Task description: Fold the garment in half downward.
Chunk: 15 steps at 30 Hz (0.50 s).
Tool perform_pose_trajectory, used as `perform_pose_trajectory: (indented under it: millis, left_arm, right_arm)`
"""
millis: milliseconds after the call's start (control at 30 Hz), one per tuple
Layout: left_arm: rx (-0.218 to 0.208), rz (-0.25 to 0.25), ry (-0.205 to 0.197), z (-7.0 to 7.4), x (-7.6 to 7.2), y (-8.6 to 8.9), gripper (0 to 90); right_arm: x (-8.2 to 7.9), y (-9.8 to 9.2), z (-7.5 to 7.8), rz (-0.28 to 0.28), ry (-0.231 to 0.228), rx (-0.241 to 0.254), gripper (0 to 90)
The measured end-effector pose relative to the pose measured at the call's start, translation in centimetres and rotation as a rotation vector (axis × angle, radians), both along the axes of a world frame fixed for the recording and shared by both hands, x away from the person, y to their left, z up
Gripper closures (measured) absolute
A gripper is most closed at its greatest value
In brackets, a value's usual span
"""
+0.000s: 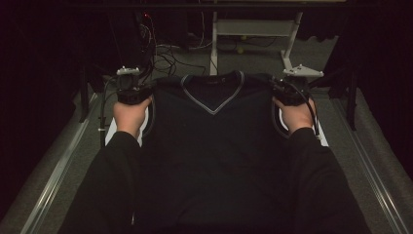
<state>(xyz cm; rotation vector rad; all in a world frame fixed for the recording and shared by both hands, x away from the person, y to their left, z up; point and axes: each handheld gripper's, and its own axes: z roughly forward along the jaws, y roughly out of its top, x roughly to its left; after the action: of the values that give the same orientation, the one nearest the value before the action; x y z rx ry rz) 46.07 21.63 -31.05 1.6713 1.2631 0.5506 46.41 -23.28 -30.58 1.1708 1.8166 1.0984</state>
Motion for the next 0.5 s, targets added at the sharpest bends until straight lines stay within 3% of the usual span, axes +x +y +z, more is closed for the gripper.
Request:
perform_pose_trajectory:
  millis: [333,500]
  left_arm:
    - [0.019,0.005,-0.106,5.9,0.5,0.0,79.7]
    - [0.005,0.011,-0.124,6.9,0.5,0.1,79.7]
  right_arm:
    - [0.3,-0.1,5.1,-0.015,-0.096,0.006,80.3]
    - [0.2,-0.2,6.9,-0.025,-0.139,0.036,80.3]
